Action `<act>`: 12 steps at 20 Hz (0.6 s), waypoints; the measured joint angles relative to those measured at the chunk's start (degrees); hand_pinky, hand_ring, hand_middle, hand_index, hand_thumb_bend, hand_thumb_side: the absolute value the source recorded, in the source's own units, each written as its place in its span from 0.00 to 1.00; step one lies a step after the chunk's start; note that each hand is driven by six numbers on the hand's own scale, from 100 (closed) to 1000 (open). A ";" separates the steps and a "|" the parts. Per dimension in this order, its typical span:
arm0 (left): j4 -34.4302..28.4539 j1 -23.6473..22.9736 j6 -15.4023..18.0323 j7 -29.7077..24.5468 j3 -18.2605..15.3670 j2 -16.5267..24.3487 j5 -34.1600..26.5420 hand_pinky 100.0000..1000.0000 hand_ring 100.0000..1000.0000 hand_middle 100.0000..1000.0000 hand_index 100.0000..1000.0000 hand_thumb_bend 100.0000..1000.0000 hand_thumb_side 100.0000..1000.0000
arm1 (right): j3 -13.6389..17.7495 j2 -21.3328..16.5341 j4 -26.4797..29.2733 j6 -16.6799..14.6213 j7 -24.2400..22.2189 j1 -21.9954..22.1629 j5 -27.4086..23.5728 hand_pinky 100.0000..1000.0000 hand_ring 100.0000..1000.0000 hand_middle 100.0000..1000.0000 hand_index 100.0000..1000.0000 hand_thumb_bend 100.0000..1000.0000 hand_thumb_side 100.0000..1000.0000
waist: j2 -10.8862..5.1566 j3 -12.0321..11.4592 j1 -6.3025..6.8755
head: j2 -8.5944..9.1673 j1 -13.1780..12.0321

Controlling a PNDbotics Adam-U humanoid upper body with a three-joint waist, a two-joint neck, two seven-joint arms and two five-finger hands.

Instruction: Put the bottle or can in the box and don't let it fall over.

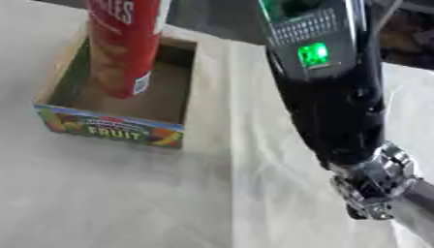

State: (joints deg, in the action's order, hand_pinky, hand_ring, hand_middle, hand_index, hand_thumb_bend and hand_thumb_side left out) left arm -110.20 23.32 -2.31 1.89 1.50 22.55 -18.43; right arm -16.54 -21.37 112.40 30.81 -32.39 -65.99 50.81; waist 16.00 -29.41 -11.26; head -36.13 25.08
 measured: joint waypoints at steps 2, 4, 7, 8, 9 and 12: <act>0.00 0.42 -0.28 -0.44 0.37 -0.24 0.00 0.78 1.00 1.00 0.88 0.10 0.73 | -0.90 0.02 -1.34 0.19 0.20 -0.60 0.89 0.14 0.42 0.48 0.41 0.00 0.00 | 0.34 -1.21 -0.36 | 0.01 1.29; -0.01 0.85 -0.39 -0.70 0.56 -0.42 0.00 0.78 1.00 1.00 0.88 0.10 0.73 | -1.67 0.04 -2.80 0.35 0.58 -1.12 1.66 0.14 0.42 0.48 0.42 0.00 0.00 | 0.71 -2.31 -0.67 | 0.03 2.40; -0.03 1.41 -0.48 -0.99 0.75 -0.43 0.00 0.78 1.00 1.00 0.88 0.10 0.73 | -2.61 0.09 -5.32 0.57 1.97 -1.77 2.73 0.14 0.43 0.49 0.42 0.00 0.00 | 1.37 -3.72 -1.24 | 0.30 3.79; -0.04 1.45 -0.49 -1.02 0.77 -0.43 0.00 0.78 1.00 1.00 0.88 0.10 0.73 | -2.90 0.15 -6.18 0.63 2.58 -1.90 3.00 0.15 0.43 0.50 0.43 0.00 0.00 | 1.58 -4.01 -1.33 | 0.48 4.11; -0.04 1.52 -0.50 -1.04 0.77 -0.43 0.00 0.78 1.00 1.00 0.88 0.10 0.73 | -3.19 0.24 -7.07 0.69 3.26 -2.03 3.20 0.17 0.45 0.51 0.47 0.00 0.00 | 1.75 -4.25 -1.41 | 0.52 4.38; -0.19 1.92 -0.52 -1.07 0.78 -0.43 0.00 0.79 1.00 1.00 0.88 0.10 0.74 | -4.20 0.56 -9.60 0.77 5.01 -2.06 3.36 0.24 0.50 0.56 0.54 0.00 0.00 | 2.27 -4.71 -1.80 | 0.57 4.91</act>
State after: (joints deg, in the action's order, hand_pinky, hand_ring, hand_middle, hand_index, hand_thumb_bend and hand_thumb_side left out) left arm -110.38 25.25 -2.83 0.82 2.28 22.12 -18.44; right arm -20.75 -20.81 102.80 31.57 -27.39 -68.04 54.17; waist 18.27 -34.12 -13.06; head -35.55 30.00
